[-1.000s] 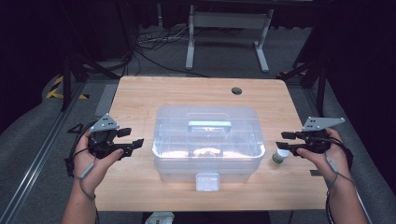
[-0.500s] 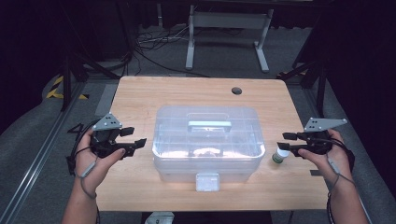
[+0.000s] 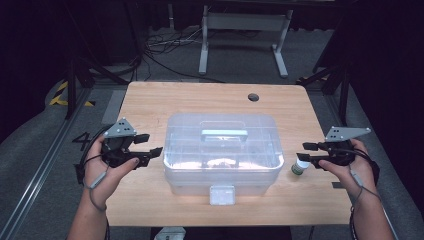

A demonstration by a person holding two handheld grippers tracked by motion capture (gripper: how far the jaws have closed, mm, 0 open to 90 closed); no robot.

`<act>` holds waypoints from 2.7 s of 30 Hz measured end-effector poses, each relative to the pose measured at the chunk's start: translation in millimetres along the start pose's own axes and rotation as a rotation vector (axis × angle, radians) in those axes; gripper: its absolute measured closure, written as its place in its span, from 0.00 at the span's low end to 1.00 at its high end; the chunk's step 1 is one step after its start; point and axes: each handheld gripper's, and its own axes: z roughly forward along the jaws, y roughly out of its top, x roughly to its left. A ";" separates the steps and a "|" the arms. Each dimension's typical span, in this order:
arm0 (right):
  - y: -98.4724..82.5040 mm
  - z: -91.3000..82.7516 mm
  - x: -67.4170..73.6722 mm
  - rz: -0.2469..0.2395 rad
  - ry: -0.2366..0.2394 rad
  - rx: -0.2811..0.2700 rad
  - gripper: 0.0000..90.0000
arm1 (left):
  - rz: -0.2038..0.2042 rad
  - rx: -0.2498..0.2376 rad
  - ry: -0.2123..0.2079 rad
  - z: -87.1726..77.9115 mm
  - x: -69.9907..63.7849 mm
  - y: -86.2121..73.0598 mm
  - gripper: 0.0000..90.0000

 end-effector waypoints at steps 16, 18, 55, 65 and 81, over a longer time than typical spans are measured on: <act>-7.9 1.8 -0.9 0.037 0.008 0.007 0.58 | 0.089 0.030 -0.041 15.0 -11.0 44.6 0.40; -9.0 2.2 -1.0 0.040 0.006 0.009 0.57 | 0.101 0.032 -0.048 16.8 -12.5 50.1 0.40; -9.5 18.0 7.2 0.013 0.036 0.053 0.56 | 0.294 0.120 -0.164 98.1 -57.2 96.9 0.42; -9.9 15.3 7.8 -0.018 0.015 0.045 0.58 | 0.331 0.149 -0.180 106.0 -59.8 95.0 0.75; -10.9 9.4 15.9 -0.019 0.023 0.049 0.74 | 0.356 0.157 -0.115 104.2 -64.4 99.6 0.79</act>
